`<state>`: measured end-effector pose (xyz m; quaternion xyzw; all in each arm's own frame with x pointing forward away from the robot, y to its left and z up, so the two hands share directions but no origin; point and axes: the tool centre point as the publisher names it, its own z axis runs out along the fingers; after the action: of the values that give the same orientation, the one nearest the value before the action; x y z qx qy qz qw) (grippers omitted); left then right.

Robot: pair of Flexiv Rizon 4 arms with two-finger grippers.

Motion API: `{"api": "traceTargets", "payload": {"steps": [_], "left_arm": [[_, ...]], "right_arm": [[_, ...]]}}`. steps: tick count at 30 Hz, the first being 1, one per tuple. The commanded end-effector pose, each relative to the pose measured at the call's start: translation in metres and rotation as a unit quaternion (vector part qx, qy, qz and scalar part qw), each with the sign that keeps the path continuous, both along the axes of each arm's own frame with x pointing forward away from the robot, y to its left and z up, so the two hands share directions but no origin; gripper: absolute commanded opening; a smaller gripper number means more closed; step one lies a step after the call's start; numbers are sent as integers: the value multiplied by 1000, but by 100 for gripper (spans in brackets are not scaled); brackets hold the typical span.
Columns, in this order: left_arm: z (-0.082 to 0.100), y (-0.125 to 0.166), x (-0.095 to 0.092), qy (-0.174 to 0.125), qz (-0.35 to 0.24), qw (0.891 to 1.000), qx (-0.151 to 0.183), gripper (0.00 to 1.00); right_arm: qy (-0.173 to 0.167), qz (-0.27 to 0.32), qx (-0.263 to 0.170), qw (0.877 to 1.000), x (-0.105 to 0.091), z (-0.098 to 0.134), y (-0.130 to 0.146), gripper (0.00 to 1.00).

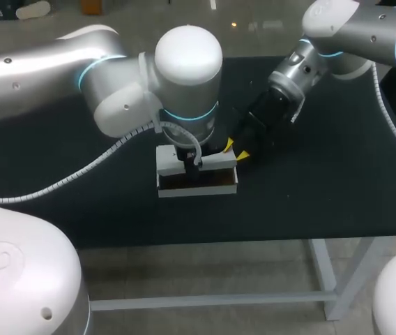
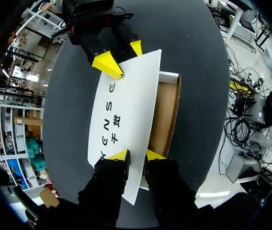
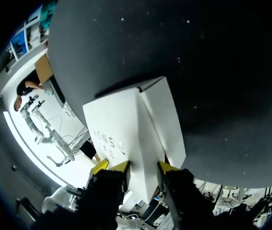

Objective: Assemble the packaging by folding the flat box into shape, placing the metal phone stand inside, and closing the box properly

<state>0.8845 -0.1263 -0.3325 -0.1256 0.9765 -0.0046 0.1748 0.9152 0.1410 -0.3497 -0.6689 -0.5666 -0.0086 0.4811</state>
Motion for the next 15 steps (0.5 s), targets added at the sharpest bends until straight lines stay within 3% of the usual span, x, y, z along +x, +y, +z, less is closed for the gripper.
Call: {"api": "traceTargets", "payload": {"steps": [1, 15], "left_arm": [[-1, -1, -4, -3, 1, 1000, 3, 22], [-7, -1, -7, -4, -7, 1000, 14, 24]], "right_arm": [[-1, 5, -2, 1000, -1, -1, 2, 42], [-9, 14, -12, 1000, -4, -2, 1, 42]]}}
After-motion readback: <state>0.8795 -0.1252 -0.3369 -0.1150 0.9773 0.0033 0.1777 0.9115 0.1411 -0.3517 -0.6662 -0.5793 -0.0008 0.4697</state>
